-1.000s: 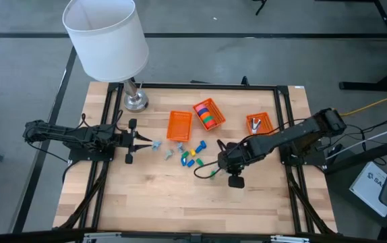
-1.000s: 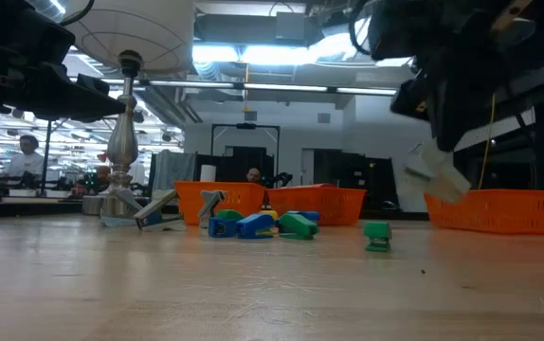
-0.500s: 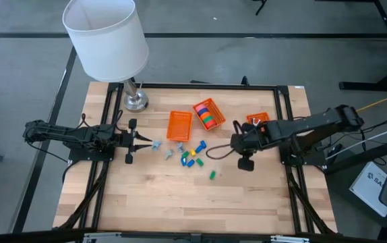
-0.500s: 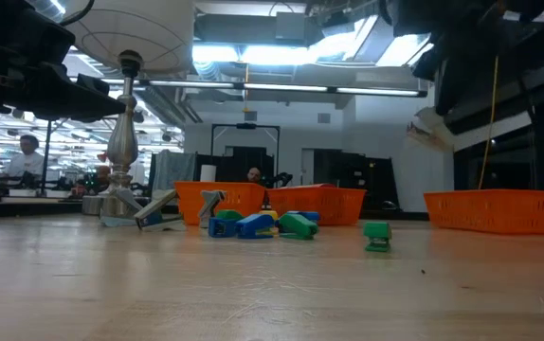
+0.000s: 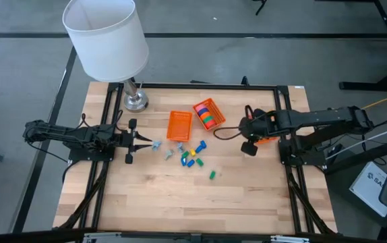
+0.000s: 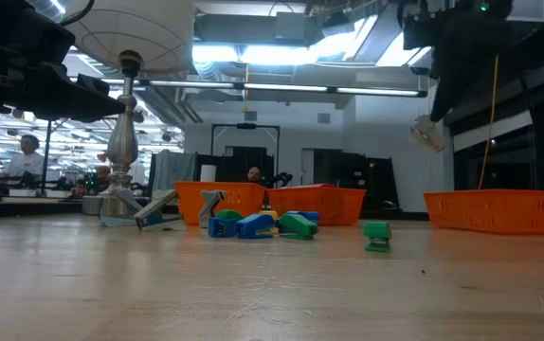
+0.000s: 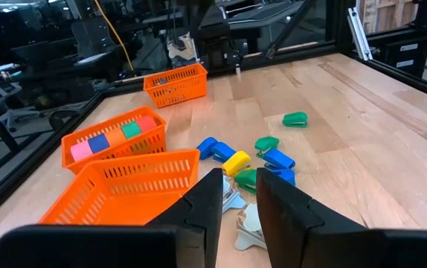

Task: Pick and place Stapler, Stapler remover, tape
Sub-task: Put the gray staple remover into the right orange bin

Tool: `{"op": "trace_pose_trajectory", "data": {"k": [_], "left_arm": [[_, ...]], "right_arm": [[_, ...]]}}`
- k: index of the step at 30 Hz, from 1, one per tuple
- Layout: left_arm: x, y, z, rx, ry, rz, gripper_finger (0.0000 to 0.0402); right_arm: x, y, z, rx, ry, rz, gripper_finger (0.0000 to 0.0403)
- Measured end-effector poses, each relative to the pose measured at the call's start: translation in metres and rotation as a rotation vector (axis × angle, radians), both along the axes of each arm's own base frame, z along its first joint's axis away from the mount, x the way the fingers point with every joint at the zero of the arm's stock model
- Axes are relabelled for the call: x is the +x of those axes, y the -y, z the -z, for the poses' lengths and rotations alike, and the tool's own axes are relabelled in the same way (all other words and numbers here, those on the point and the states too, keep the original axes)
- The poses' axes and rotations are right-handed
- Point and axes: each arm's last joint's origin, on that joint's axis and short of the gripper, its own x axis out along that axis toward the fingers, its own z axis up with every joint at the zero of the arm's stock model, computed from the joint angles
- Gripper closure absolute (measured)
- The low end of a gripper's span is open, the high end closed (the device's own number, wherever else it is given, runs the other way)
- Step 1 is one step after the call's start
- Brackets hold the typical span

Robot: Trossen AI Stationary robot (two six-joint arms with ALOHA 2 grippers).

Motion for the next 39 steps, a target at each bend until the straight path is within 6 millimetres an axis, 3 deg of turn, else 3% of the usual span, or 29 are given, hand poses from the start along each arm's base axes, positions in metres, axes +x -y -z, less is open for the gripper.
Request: {"op": "trace_pose_trajectory", "data": {"k": [15, 27, 39], "left_arm": [[0.0, 0.0, 0.0, 0.0, 0.0, 0.0, 0.0324], [0.0, 0.0, 0.0, 0.0, 0.0, 0.0, 0.0324], [0.0, 0.0, 0.0, 0.0, 0.0, 0.001, 0.0324]], "right_arm": [[-0.052, 0.027, 0.036, 0.081, 0.104, 0.196, 0.04], [-0.066, 0.035, 0.045, 0.142, 0.052, 0.358, 0.04], [-0.068, 0.049, 0.049, 0.145, 0.037, 0.503, 0.0391]]}}
